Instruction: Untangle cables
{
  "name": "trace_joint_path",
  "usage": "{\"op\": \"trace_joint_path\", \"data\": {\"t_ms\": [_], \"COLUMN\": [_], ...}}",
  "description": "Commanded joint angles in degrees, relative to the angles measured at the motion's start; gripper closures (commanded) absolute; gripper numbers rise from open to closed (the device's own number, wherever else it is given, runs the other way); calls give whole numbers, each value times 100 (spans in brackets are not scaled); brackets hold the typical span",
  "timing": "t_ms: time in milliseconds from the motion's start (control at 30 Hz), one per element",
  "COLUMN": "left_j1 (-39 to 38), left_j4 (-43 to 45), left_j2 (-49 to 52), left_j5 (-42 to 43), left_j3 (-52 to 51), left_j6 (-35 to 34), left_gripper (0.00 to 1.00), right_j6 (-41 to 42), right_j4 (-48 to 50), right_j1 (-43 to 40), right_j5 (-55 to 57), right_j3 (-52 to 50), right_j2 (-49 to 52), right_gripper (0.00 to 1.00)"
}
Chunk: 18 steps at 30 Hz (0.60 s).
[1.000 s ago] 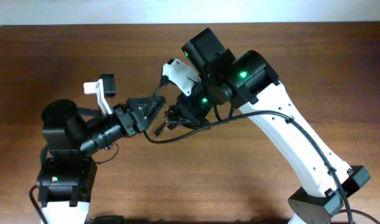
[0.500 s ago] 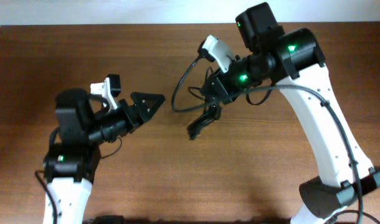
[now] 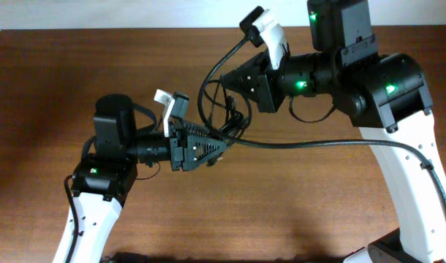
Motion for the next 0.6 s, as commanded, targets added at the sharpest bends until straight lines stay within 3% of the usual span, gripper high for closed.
{"op": "trace_joint_path", "data": {"t_ms": [0,67,567], "left_j1": [-11,-11,-13], "left_j4": [9,9,-227], "left_j2": [-13,-13,-13], "left_j5": [350,350,350], "left_j3": [24,24,24], "left_j6": [348,348,345], "left_gripper": [28,11,16], "right_j6": [439,588,671], "right_j4": [85,83,42], "right_j1": [24,26,24], "right_j5": [13,-151,-310], "right_j3": [103,103,103], "right_j2": [-94,-94,-92], "right_gripper": [96,96,96]}}
